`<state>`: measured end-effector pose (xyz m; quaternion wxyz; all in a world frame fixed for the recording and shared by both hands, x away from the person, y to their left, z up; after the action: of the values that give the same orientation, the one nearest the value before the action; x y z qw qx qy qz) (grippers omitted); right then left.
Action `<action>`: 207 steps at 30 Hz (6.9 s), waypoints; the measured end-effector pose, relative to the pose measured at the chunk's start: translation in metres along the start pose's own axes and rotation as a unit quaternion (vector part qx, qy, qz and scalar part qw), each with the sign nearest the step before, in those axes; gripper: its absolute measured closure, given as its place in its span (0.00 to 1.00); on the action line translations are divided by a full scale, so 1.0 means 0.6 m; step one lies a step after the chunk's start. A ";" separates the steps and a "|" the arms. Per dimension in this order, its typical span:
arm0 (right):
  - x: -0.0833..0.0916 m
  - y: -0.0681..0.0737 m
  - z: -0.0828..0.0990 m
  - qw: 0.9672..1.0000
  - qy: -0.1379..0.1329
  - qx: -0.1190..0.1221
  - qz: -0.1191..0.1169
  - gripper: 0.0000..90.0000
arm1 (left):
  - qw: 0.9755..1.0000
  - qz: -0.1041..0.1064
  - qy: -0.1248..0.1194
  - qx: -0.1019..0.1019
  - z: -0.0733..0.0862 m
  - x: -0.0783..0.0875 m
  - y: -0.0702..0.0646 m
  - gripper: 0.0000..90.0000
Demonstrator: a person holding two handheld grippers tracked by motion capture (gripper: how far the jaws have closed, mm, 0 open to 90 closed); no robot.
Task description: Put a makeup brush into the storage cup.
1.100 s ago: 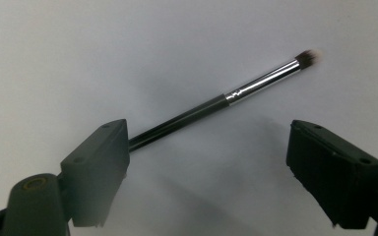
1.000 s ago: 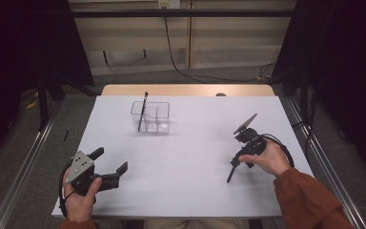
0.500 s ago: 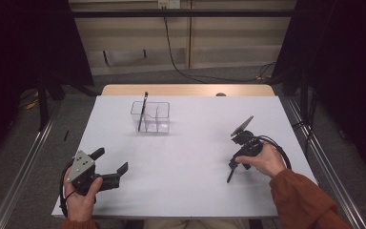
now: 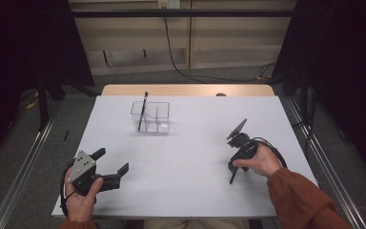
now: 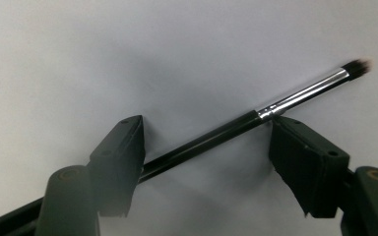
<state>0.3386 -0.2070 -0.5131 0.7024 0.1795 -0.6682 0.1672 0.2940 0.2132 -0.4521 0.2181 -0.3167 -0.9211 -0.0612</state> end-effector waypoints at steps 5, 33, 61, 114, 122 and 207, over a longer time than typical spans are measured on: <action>0.001 -0.001 -0.003 1.000 0.011 0.012 0.005 0.37 | 1.000 0.001 -0.001 0.002 0.000 -0.001 0.000 0.03; 0.009 -0.014 0.008 1.000 0.008 0.004 0.000 0.94 | 1.000 0.004 0.002 0.001 0.001 -0.002 -0.002 0.03; 0.033 -0.021 0.020 0.997 -0.064 0.016 -0.037 0.94 | 1.000 0.001 0.007 -0.001 0.000 -0.005 0.000 0.03; 0.123 -0.017 0.037 0.880 -0.458 0.047 -0.112 0.94 | 1.000 0.000 0.006 -0.009 0.000 -0.003 0.000 0.03; 0.143 -0.015 0.043 0.852 -0.510 0.040 -0.114 0.94 | 1.000 0.002 0.003 -0.007 -0.001 -0.003 0.000 0.03; 0.155 0.152 -0.036 0.822 -0.505 0.155 -0.211 0.94 | 0.987 0.146 -0.019 -0.057 -0.102 -0.091 -0.146 0.03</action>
<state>0.3190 -0.1171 -0.4183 0.2472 0.4824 -0.8403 0.0023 0.3011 0.0985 -0.4191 0.1890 -0.4608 -0.8639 -0.0749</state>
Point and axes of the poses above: each handheld gripper's, and its own axes: x roughly backward along the jaws, z roughly out of its underside, y roughly to its left, the point moved 6 cm from there along -x, roughly forward along the jaws, and after that the axes turned 8 degrees about y, right-handed, at the moved point
